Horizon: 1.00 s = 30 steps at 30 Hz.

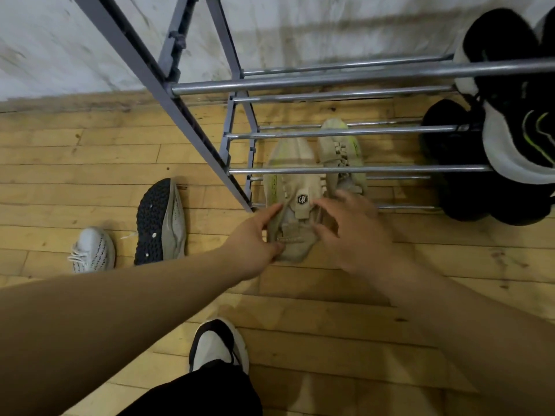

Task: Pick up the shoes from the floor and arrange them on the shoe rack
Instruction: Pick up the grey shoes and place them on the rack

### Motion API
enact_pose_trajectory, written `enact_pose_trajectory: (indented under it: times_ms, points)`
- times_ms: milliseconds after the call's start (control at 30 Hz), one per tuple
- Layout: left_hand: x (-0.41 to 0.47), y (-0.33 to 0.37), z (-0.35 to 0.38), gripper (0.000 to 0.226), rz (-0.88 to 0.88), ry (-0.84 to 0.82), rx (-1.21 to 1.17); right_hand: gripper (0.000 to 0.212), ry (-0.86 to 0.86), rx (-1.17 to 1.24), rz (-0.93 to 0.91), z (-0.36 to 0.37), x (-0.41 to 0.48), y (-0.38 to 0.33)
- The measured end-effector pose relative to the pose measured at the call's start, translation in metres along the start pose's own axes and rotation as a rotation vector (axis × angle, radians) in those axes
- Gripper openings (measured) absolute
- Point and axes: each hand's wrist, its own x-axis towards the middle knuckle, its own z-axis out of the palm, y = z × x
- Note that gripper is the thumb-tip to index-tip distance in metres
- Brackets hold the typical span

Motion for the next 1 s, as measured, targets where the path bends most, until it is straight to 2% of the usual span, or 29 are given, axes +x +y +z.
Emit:
enact_pose_trajectory:
  times_ms: [100,233,333,467,600,1000]
  points:
    - [0.027,0.01,-0.005,0.081,0.028,0.041,0.041,0.06,-0.004,-0.151,0.073,0.0,0.006,0.019]
    - [0.056,0.021,-0.006,0.077,0.06,0.076,0.135,0.064,-0.073,-0.062,0.121,0.001,0.016,0.031]
    - [0.068,0.019,-0.004,0.078,0.06,0.064,0.331,0.068,-0.081,-0.004,0.182,0.0,0.021,0.034]
    - [0.071,0.013,0.006,0.105,0.019,-0.019,0.642,0.074,-0.079,0.031,0.217,0.005,0.026,0.038]
    - [0.073,0.019,0.017,0.098,0.029,0.025,0.859,0.078,-0.091,0.035,0.232,0.005,0.027,0.037]
    - [0.07,-0.003,0.028,0.075,0.157,0.297,0.79,0.079,0.034,0.086,0.178,0.021,0.032,0.048]
